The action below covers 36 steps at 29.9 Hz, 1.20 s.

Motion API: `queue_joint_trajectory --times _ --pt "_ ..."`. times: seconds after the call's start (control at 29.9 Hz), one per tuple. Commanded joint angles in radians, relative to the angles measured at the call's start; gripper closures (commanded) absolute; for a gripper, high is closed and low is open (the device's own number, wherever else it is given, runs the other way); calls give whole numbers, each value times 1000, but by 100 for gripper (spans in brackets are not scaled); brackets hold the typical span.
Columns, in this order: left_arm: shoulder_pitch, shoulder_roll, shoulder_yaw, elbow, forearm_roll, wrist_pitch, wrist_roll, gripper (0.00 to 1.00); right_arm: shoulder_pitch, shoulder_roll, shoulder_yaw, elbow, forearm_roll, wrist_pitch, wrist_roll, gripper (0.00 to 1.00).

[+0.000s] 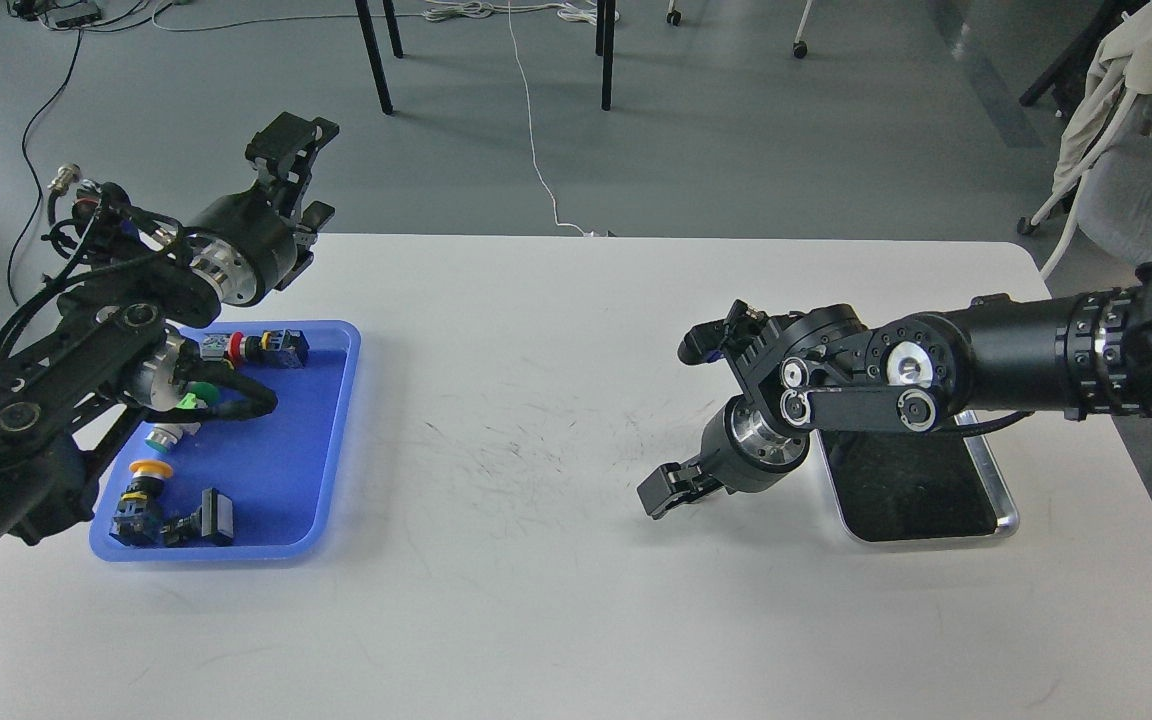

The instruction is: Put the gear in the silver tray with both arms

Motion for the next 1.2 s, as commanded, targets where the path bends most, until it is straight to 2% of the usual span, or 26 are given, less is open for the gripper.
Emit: queue_joint_trajectory --times 0.0,0.07,0.23,0.43,0.6,0.67,0.77,0.9,1.04,1.17 --pt "0 1 0 0 0 1 0 2 1 11 -4 -2 -12 0 0 8" --pt "0 2 0 0 0 1 0 2 1 15 -4 -10 -12 0 0 11" --pt "0 4 0 0 0 1 0 2 1 23 -14 -22 -43 0 1 34" --pt "-2 2 0 0 0 1 -2 2 1 38 -15 -41 -49 0 1 44" --pt "-3 1 0 0 0 1 0 2 -1 61 -27 -59 -50 0 1 61" --pt "-3 2 0 0 0 1 0 2 -1 66 -37 -61 -50 0 1 65" --pt "-5 2 0 0 0 1 0 2 -2 68 -38 -61 -52 0 3 82" --pt "-5 4 0 0 0 1 -2 2 -3 66 -38 -61 -50 0 5 96" --pt "-5 4 0 0 0 1 0 2 16 54 -26 -55 -50 0 8 98" --pt "-8 5 0 0 0 1 0 2 72 -49 26 -38 -44 0 11 98"
